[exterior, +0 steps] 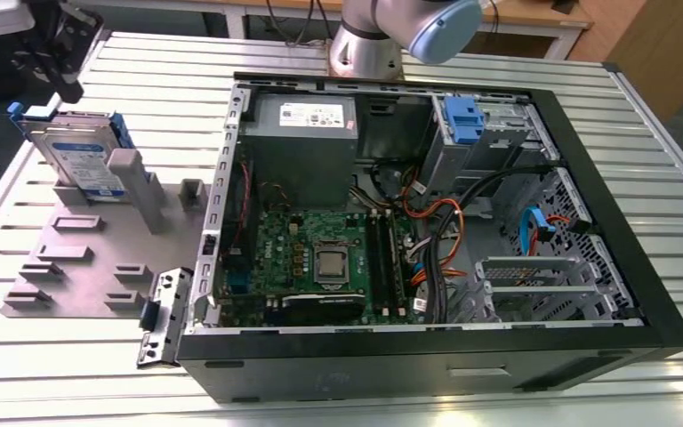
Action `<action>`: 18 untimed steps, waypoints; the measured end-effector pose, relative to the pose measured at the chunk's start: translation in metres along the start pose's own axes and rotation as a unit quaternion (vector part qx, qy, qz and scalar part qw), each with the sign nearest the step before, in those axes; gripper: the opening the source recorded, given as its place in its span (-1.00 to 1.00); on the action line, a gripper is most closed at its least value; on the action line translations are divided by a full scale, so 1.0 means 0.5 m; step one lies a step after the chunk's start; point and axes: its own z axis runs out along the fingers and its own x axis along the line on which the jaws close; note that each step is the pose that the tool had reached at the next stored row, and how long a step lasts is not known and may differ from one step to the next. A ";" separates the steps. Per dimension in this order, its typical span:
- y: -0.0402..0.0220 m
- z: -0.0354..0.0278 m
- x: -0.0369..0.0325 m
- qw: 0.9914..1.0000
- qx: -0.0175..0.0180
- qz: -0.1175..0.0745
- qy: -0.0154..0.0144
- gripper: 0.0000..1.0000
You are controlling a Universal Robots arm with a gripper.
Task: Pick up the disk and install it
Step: 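Reach for the disk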
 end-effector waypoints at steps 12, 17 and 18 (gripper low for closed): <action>-0.004 0.020 0.036 1.000 0.000 0.000 0.000 -0.79; -0.004 0.027 0.040 1.000 0.001 0.000 0.000 -0.79; -0.004 0.028 0.041 1.000 0.001 0.000 0.000 -0.79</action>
